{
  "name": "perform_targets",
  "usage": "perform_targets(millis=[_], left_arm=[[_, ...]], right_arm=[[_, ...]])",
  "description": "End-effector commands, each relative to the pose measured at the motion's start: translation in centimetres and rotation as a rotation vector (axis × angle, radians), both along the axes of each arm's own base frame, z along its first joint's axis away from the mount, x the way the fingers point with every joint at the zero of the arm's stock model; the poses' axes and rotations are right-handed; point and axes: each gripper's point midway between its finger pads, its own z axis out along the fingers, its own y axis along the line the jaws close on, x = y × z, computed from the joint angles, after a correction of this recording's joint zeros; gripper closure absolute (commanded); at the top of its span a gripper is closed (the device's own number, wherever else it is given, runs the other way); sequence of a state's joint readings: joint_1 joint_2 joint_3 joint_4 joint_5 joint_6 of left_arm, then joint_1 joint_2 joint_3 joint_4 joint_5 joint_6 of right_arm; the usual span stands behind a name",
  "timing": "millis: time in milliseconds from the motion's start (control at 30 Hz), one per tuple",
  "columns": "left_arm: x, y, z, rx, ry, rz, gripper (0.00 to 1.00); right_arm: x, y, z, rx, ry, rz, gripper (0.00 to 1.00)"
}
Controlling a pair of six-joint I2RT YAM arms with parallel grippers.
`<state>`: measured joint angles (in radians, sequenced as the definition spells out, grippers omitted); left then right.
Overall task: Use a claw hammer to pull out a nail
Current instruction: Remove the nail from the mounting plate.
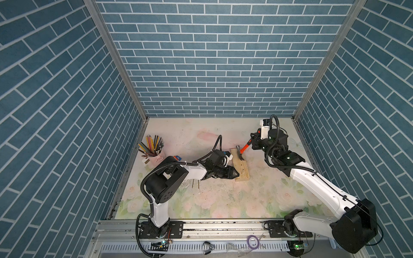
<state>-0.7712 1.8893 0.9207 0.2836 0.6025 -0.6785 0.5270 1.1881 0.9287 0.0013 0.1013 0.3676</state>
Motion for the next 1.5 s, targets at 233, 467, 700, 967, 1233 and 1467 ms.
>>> perform_targets(millis=[233, 467, 700, 967, 1233, 1467], left_arm=[[0.2, 0.4, -1.3, 0.036, 0.050, 0.085, 0.62], [0.0, 1.1, -3.0, 0.095, 0.105, 0.129, 0.66], [-0.2, 2.0, -4.6, 0.163, 0.152, 0.167, 0.67], [-0.3, 2.4, -4.9, 0.174, 0.165, 0.187, 0.67], [-0.6, 2.8, -5.4, 0.179, 0.181, 0.202, 0.67], [-0.8, 3.0, -5.5, 0.184, 0.184, 0.205, 0.67]], right_arm=[[-2.1, -0.1, 3.8, 0.167, -0.158, -0.006, 1.00], [-3.3, 0.2, 3.5, 0.182, -0.221, 0.004, 1.00], [-4.2, 0.1, 3.0, 0.108, -0.251, -0.021, 1.00], [-6.7, 0.4, 2.0, 0.064, -0.261, 0.045, 1.00], [-8.6, 0.7, 0.6, 0.040, -0.235, 0.042, 1.00], [-9.2, 0.6, 0.2, -0.026, -0.260, 0.017, 1.00]])
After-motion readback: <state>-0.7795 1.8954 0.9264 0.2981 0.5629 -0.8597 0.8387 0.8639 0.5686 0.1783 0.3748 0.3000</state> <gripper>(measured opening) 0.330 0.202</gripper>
